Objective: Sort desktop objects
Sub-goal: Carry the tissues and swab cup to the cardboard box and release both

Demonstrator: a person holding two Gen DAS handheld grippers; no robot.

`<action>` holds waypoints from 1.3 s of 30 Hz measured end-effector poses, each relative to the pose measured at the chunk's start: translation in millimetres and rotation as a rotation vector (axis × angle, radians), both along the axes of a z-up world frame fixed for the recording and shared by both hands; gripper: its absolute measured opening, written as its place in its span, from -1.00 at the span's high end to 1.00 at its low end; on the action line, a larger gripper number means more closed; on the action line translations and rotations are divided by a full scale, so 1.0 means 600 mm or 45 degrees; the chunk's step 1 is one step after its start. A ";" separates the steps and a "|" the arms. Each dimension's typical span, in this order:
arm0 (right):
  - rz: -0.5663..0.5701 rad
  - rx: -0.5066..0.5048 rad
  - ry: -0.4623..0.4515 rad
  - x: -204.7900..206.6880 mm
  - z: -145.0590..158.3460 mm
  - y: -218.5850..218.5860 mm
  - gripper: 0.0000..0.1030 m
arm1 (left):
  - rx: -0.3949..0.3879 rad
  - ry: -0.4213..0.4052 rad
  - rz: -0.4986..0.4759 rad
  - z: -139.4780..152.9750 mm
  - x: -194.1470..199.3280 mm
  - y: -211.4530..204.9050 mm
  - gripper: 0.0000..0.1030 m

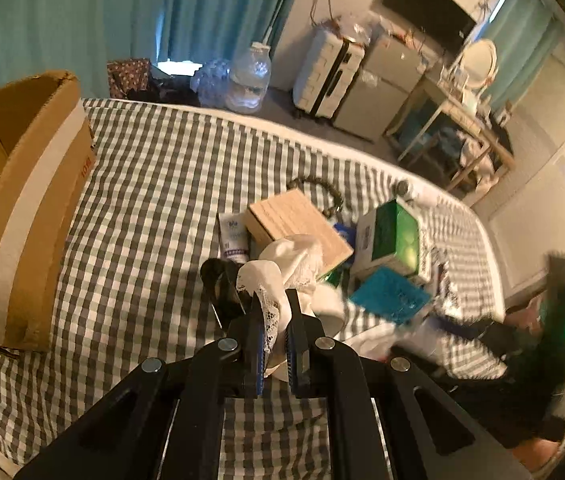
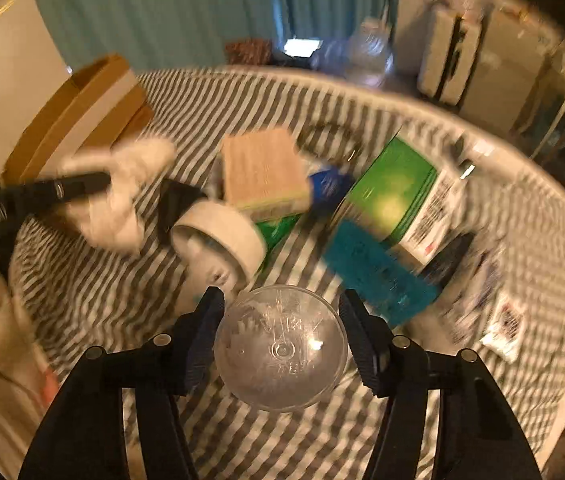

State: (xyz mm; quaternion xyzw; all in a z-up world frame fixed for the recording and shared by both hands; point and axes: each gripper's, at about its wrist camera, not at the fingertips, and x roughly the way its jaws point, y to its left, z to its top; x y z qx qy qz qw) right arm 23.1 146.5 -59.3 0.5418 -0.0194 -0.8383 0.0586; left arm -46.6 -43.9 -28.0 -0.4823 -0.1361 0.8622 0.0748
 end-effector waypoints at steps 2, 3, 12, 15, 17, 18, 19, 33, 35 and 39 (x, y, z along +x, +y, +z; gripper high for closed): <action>0.008 0.040 -0.109 -0.011 -0.026 -0.004 -0.15 | -0.018 -0.001 0.005 0.003 0.000 -0.003 0.84; 0.024 0.057 -0.136 -0.018 -0.023 -0.017 -0.14 | -0.040 0.005 0.011 0.002 0.001 -0.004 0.84; 0.105 0.152 -0.501 -0.024 -0.136 -0.051 -0.20 | -0.046 -0.025 0.031 -0.011 -0.001 -0.009 0.84; 0.100 0.155 -0.501 -0.021 -0.134 -0.052 -0.20 | -0.052 -0.019 0.032 -0.011 0.001 -0.011 0.84; 0.091 0.165 -0.478 -0.018 -0.128 -0.051 -0.19 | -0.060 -0.018 0.039 -0.012 0.003 -0.014 0.84; 0.073 0.191 -0.409 -0.014 -0.113 -0.051 -0.19 | -0.057 -0.018 0.047 -0.013 0.003 -0.018 0.84; 0.059 0.215 -0.308 -0.010 -0.088 -0.052 -0.19 | -0.053 -0.018 0.054 -0.012 0.003 -0.020 0.84; -0.015 0.169 0.214 0.011 0.042 -0.047 -0.19 | -0.093 0.094 0.202 0.026 0.006 -0.073 0.84; 0.003 0.156 0.217 0.013 0.049 -0.053 -0.19 | -0.112 0.112 0.229 0.035 0.006 -0.083 0.84; 0.043 0.111 0.305 0.014 0.083 -0.080 -0.19 | -0.173 0.150 0.267 0.051 0.002 -0.101 0.84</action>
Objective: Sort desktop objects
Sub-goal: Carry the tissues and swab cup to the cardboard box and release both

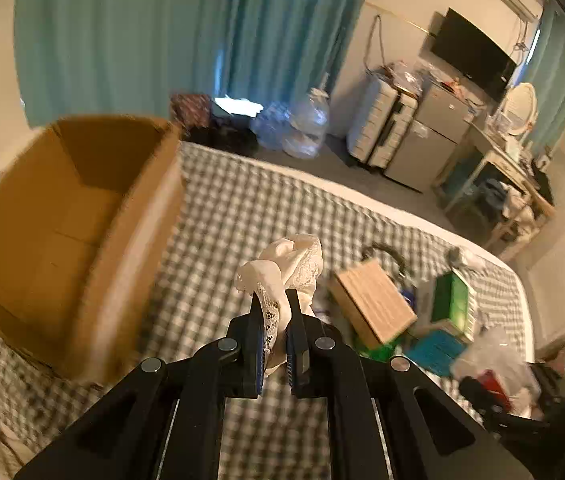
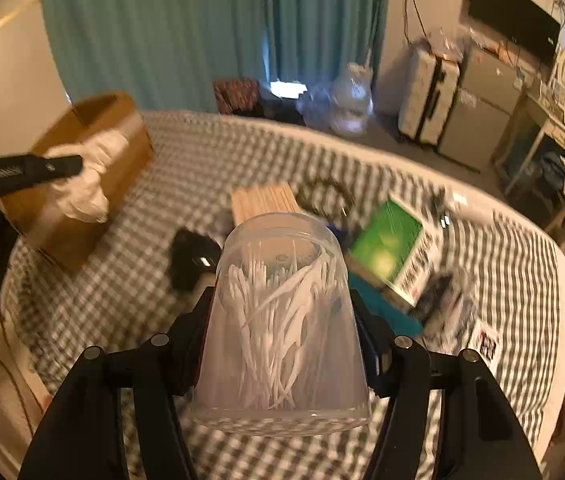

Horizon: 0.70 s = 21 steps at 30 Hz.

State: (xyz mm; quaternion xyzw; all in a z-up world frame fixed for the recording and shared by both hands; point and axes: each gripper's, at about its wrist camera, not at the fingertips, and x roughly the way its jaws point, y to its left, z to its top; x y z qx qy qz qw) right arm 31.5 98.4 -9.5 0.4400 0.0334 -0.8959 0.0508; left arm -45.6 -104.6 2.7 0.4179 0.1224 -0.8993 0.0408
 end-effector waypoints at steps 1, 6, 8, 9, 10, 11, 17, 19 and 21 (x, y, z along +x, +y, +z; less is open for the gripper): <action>0.014 -0.003 0.010 -0.002 0.005 -0.008 -0.19 | -0.022 0.013 0.016 0.005 0.000 -0.007 0.84; 0.094 0.168 0.063 -0.010 0.013 -0.064 -0.19 | 0.020 0.028 0.072 0.005 0.003 -0.043 0.84; 0.120 0.198 0.086 -0.011 0.014 -0.083 -0.19 | 0.019 0.028 0.082 0.001 0.002 -0.052 0.84; 0.126 0.190 0.094 -0.012 0.016 -0.089 -0.19 | 0.009 0.030 0.086 0.000 0.001 -0.055 0.84; 0.123 0.191 0.104 -0.013 0.018 -0.095 -0.19 | 0.002 0.030 0.089 -0.001 0.001 -0.056 0.84; 0.124 0.204 0.117 -0.014 0.021 -0.102 -0.19 | 0.001 0.029 0.089 -0.002 -0.001 -0.058 0.84; 0.121 0.193 0.218 -0.027 0.051 -0.120 -0.19 | 0.022 0.044 0.087 0.002 -0.007 -0.072 0.84; 0.123 0.178 0.250 -0.034 0.064 -0.127 -0.19 | 0.029 0.045 0.092 0.005 -0.011 -0.081 0.84; 0.139 0.173 0.276 -0.043 0.075 -0.140 -0.19 | 0.040 0.050 0.099 0.008 -0.015 -0.093 0.84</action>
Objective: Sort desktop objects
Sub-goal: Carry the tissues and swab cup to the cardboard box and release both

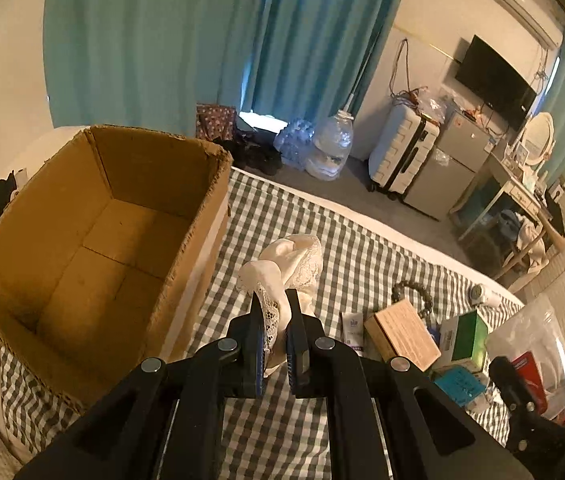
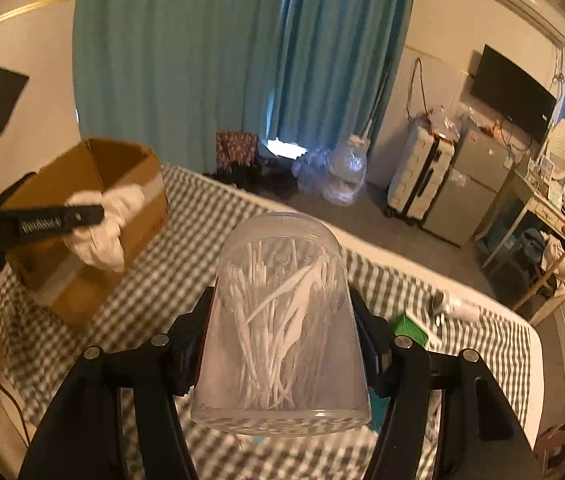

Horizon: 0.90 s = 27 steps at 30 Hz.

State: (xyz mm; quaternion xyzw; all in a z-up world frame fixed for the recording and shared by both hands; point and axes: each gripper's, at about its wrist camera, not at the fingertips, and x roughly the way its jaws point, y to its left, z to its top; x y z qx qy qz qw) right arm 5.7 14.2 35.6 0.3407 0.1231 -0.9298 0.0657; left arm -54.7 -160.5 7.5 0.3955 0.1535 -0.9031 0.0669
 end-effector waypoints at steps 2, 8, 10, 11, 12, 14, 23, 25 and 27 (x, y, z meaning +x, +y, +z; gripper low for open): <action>0.025 -0.017 0.017 -0.010 0.008 -0.017 -0.19 | 0.004 0.008 0.020 0.004 -0.003 -0.015 0.84; 0.112 -0.051 0.050 -0.044 0.014 -0.086 -0.19 | -0.042 0.025 0.115 0.018 -0.010 -0.073 0.84; 0.144 -0.070 0.051 -0.056 0.013 -0.108 -0.19 | -0.068 0.026 0.142 0.022 -0.016 -0.098 0.84; 0.165 -0.088 0.045 -0.065 0.013 -0.121 -0.19 | -0.062 0.026 0.158 0.023 -0.017 -0.111 0.84; 0.185 -0.106 0.036 -0.073 0.012 -0.132 -0.19 | -0.047 0.026 0.176 0.023 -0.018 -0.127 0.84; 0.224 -0.146 0.022 -0.094 0.012 -0.160 -0.19 | -0.023 0.033 0.226 0.021 -0.017 -0.163 0.84; 0.398 -0.317 -0.058 -0.194 -0.011 -0.289 -0.19 | 0.033 -0.035 0.388 -0.026 -0.015 -0.258 0.84; 0.433 -0.331 -0.075 -0.210 -0.019 -0.316 -0.19 | 0.046 -0.020 0.434 -0.028 -0.011 -0.272 0.84; 0.483 -0.362 -0.092 -0.227 -0.024 -0.343 -0.19 | 0.031 -0.010 0.474 -0.026 -0.010 -0.285 0.84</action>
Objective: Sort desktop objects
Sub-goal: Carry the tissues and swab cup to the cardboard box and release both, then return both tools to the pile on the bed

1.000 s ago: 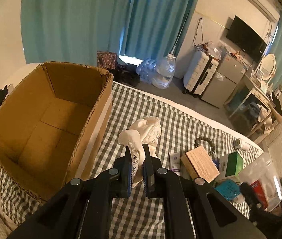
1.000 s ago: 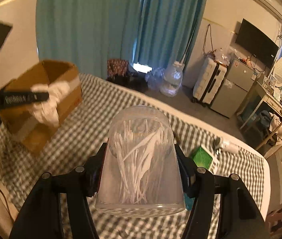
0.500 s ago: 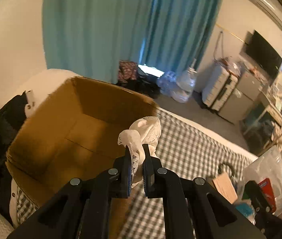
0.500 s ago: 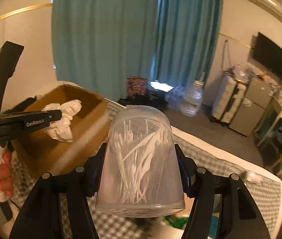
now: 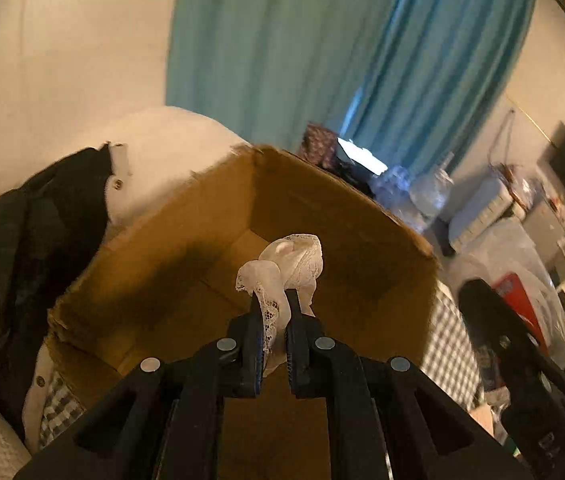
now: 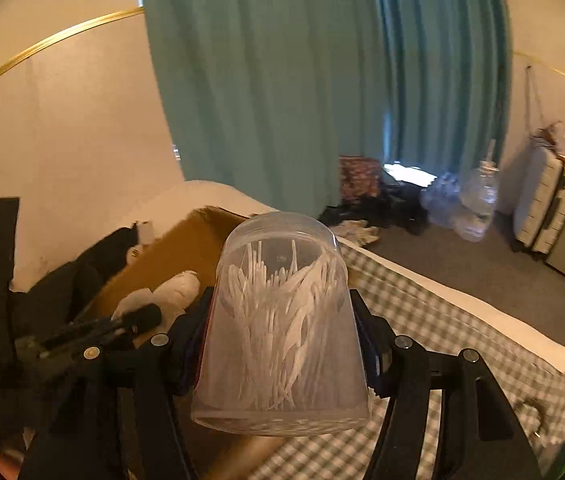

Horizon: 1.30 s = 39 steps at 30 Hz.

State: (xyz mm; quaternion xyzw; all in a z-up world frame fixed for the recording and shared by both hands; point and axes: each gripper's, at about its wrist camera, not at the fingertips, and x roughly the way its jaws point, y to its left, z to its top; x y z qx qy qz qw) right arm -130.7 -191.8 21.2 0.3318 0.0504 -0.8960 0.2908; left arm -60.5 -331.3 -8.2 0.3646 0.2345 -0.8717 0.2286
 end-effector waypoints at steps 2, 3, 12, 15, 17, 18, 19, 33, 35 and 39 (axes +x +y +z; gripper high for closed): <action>0.037 -0.056 -0.001 -0.010 0.000 -0.019 -0.27 | -0.023 -0.003 0.076 0.000 0.001 -0.017 0.54; 0.057 -0.083 0.012 -0.015 0.004 -0.029 -0.71 | -0.030 0.001 0.111 0.000 0.002 -0.024 0.29; 0.027 -0.107 0.281 0.000 0.066 0.066 -0.99 | -0.167 0.063 0.093 0.024 -0.012 0.008 -0.73; -0.076 0.041 0.295 0.014 0.086 0.162 -0.99 | -0.211 0.109 -0.095 0.048 -0.046 0.075 -0.74; -0.197 0.137 0.284 0.041 0.096 0.264 -0.99 | -0.173 0.145 -0.239 0.066 -0.068 0.123 -0.74; -0.256 0.170 0.281 0.051 0.100 0.305 -1.00 | -0.132 0.188 -0.325 0.076 -0.079 0.157 -0.75; -0.321 0.218 0.282 0.070 0.102 0.354 -1.00 | -0.109 0.215 -0.375 0.081 -0.080 0.180 -0.82; -0.901 0.270 0.137 0.218 0.027 0.685 -1.00 | -0.104 0.194 -0.911 0.077 0.015 0.506 -0.98; -0.912 0.229 0.106 0.227 0.005 0.684 -1.00 | -0.220 0.105 -0.929 0.062 0.048 0.538 -0.98; -0.867 0.129 0.081 0.266 0.045 0.678 -0.99 | -0.314 0.040 -0.894 0.051 0.088 0.570 -0.98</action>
